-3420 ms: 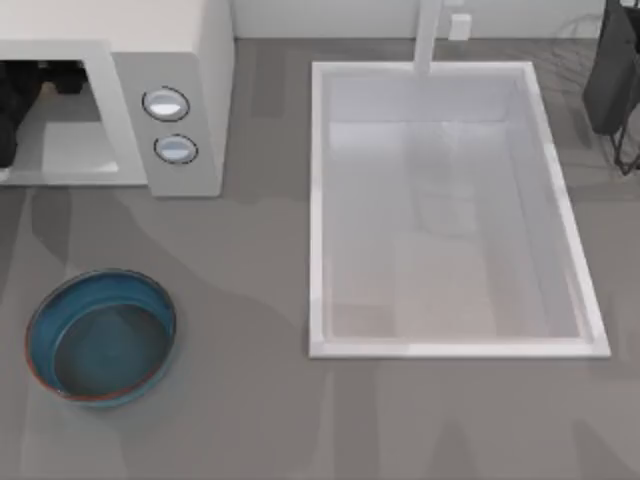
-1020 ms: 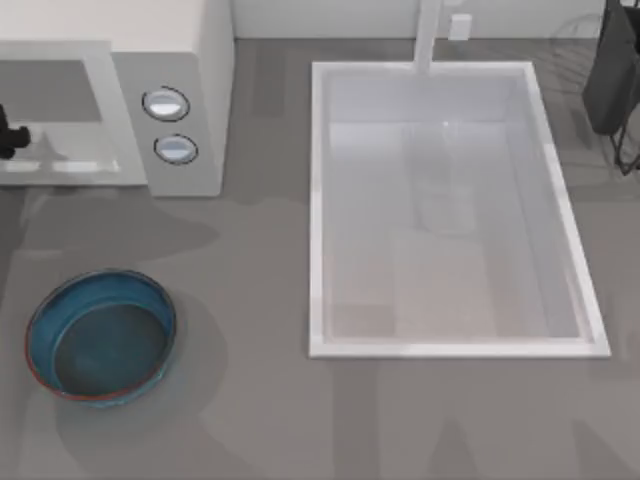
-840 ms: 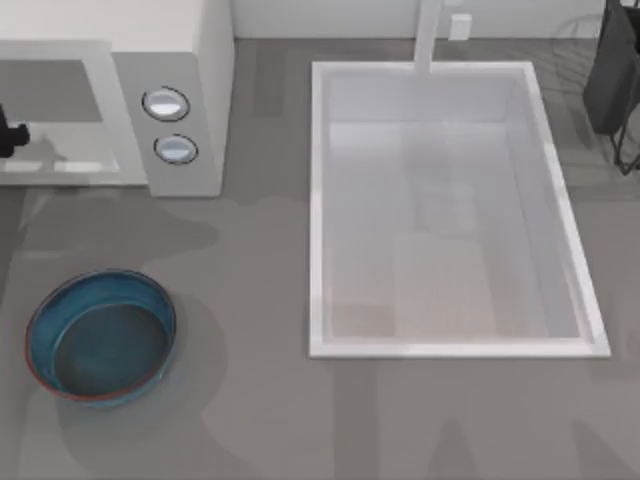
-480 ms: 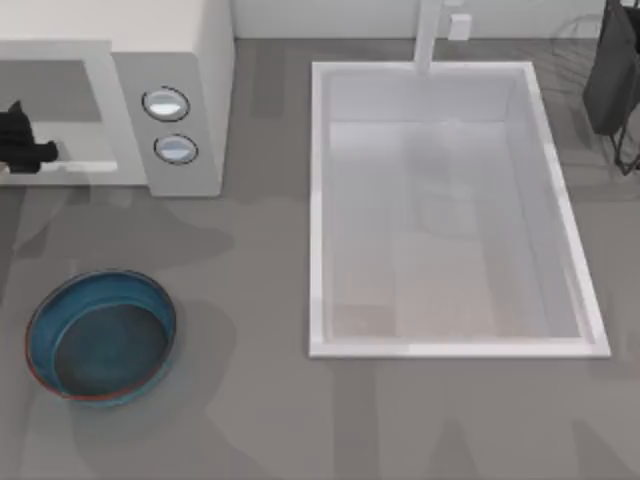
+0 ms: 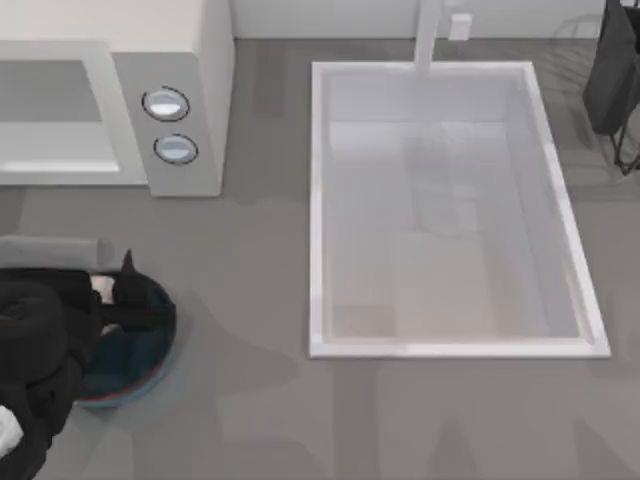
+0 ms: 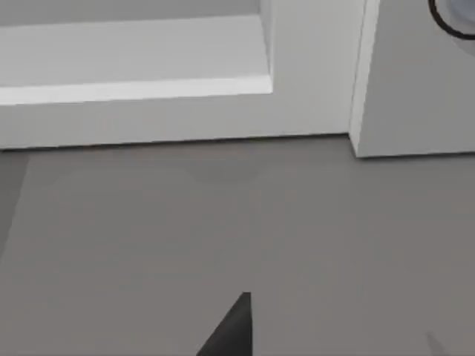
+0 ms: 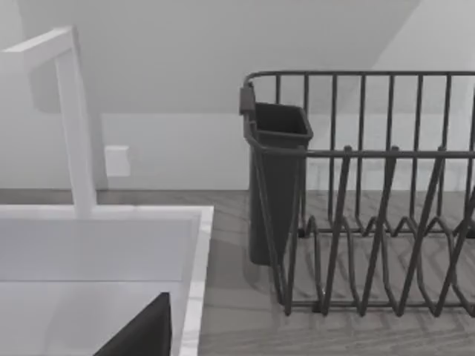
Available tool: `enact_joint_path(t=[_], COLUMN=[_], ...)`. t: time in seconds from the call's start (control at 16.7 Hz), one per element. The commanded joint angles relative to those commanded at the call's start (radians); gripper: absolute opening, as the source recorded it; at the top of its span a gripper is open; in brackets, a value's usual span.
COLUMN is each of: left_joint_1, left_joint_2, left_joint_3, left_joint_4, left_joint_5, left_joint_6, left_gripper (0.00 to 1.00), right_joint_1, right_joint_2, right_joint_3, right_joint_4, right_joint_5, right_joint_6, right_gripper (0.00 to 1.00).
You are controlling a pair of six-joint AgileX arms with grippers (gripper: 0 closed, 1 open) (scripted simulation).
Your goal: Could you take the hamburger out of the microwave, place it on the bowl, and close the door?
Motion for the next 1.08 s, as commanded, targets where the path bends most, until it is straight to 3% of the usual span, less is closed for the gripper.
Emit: enact_joint_path(t=[0.18,0.36,0.72,1.08], left_joint_1=[-0.148,-0.209,-0.197,-0.127], left_joint_2=[-0.020,-0.033,-0.015,0.197], left_joint_3=[-0.158,-0.220,-0.204,-0.092], left_joint_4=[0.137,0.197,0.207,0.304], left_joint_5=[-0.136,-0.196,-0.188,-0.115], left_joint_6=[-0.039,-0.057,-0.052,-0.030], left_gripper=[0.00,0.00,0.00,0.00], right_joint_1=[0.000,0.000,0.000,0.000], right_joint_2=[0.000,0.000,0.000,0.000], right_joint_3=[0.000,0.000,0.000,0.000], right_joint_4=[0.000,0.000,0.000,0.000], right_joint_5=[0.000,0.000,0.000,0.000], right_joint_6=[0.000,0.000,0.000,0.000], right_gripper=[1.00,1.00,1.00,1.00])
